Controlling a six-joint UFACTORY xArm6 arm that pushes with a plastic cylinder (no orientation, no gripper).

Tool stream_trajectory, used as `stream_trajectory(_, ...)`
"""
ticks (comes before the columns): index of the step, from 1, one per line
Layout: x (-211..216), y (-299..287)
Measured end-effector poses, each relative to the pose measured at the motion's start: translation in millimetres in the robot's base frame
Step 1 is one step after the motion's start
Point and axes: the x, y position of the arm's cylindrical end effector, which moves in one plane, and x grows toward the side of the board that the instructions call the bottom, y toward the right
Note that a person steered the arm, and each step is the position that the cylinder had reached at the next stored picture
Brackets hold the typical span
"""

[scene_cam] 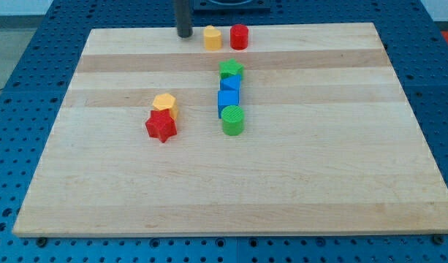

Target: Move your arm closer to the red star

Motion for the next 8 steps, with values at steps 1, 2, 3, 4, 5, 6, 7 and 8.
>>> stream_trajectory(1,15,-8)
stream_trajectory(2,16,28)
stream_trajectory(3,16,55)
stream_trajectory(4,19,34)
stream_trajectory(5,51,-30)
stream_trajectory(6,124,-76)
stream_trajectory(7,204,-88)
stream_trajectory(8,280,-88)
